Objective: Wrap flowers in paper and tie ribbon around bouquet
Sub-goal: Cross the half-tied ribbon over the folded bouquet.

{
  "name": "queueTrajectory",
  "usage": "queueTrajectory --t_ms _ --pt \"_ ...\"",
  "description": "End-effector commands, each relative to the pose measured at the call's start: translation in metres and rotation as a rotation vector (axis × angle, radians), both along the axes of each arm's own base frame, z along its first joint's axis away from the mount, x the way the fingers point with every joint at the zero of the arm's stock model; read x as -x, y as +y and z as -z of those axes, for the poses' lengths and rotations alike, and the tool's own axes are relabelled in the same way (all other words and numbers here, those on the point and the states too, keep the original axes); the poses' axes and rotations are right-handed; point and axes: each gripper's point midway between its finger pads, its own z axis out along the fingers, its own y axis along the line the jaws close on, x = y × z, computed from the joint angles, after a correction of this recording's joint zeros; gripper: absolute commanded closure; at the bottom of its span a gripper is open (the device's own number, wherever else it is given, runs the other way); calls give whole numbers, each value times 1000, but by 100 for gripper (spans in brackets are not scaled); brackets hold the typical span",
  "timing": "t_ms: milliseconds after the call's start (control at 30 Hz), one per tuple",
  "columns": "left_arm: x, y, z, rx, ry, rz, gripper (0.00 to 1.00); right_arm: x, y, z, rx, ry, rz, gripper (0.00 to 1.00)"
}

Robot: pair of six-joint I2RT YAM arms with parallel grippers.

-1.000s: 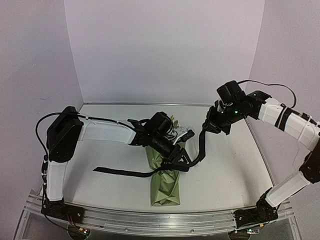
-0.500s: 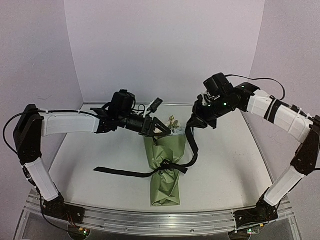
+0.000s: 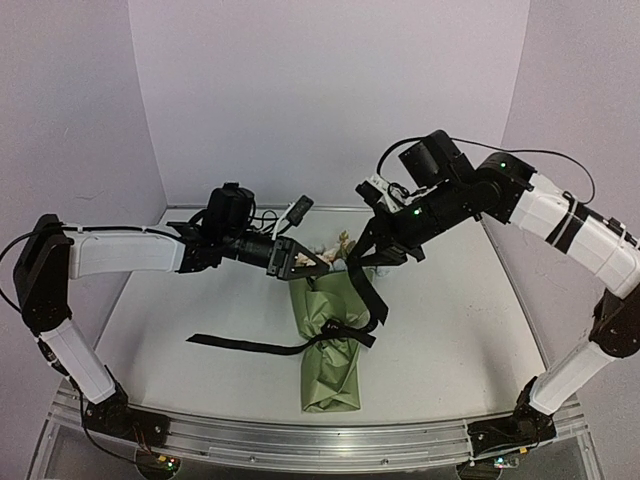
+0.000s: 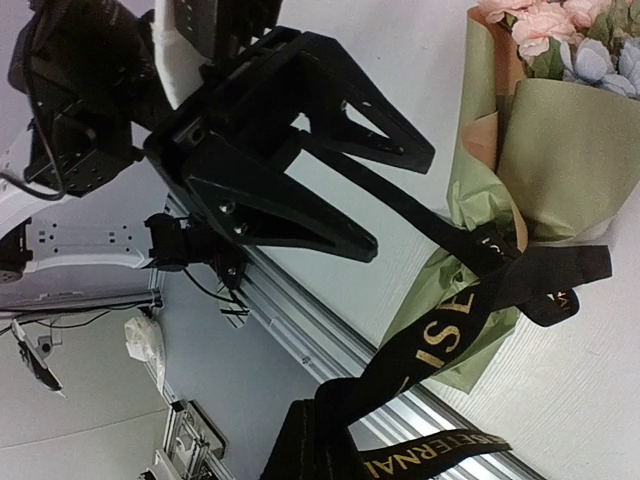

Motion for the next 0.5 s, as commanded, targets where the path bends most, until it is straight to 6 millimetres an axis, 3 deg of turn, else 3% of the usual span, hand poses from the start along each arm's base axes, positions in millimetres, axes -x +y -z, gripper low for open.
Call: queueTrajectory --t_ms 0,133,467 --pt "24 -17 -34 115 -246 106 43 22 -8 -24 -55 -37 -85 100" --pt "36 -29 -31 149 -377 144 44 30 -5 -28 -76 -21 -136 100" --pt "34 -46 -21 174 -467 171 41 37 -4 -28 -86 -11 -183 100"
